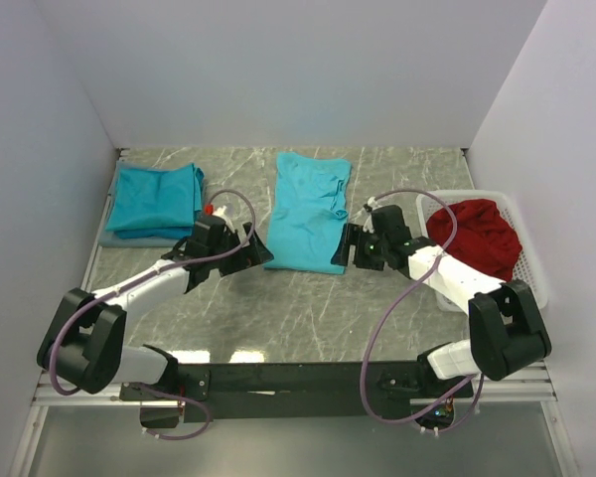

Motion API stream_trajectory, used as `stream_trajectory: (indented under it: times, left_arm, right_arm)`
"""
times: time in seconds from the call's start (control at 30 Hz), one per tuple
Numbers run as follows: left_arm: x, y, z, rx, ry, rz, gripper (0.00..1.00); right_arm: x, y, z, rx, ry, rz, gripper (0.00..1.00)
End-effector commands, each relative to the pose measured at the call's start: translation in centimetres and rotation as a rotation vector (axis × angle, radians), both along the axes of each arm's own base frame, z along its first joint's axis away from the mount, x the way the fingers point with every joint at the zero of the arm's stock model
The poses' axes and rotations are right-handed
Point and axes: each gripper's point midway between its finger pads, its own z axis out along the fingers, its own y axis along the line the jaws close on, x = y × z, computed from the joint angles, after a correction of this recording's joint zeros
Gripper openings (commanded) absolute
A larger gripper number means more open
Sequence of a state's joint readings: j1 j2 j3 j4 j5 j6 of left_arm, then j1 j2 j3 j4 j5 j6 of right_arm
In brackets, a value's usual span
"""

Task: Fold and stack the t-shirts
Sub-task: Fold the tshirt

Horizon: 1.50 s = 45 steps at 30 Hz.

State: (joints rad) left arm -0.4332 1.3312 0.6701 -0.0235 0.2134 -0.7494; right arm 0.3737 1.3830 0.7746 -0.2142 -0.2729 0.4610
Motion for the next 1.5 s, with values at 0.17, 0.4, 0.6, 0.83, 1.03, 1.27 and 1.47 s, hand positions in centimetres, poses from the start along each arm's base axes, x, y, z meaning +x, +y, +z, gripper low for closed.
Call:
stream_trajectory:
  times: [0.17,0.4,0.6,0.83,1.03,1.27,1.47]
  left_arm:
    - [2.1,-2.2,-0.6,-0.055,-0.030,-0.025,1.00]
    - [3.0,-2.0,-3.4,0.032,0.025,0.005,0.97]
    - [3.1,-2.6,-5.1,0.031,0.067,-0.006,0.70]
    - [2.8,-2.6,-6.9,0.040,0.119,0.002,0.19]
    - [2.8,-2.5,-7.1,0.053,0.130,0.001,0.01]
    - [2.0,-2.7,-7.0,0.014,0.137,-0.006,0.01]
    - [1.8,-2.6,-7.2,0.021,0.140,-0.004,0.01]
  right_arm:
    - [0.2,1.2,-0.9,0.030,0.000,-0.014,0.83]
    - [-0.1,1.4,-2.6,0.027,0.053,-0.026,0.81]
    - [-0.4,1.9,-3.7,0.043,0.086,-0.017,0.77]
    - [-1.5,1.4,-5.2,0.028,0.119,-0.020,0.64]
    - [-2.0,1.8,-6.0,0.046,0.141,-0.004,0.38]
    - [-1.9,2.1,-6.0,0.049,0.127,0.002,0.17]
    - [-1.4,0.1,-6.6,-0.069,0.128,-0.074,0.25]
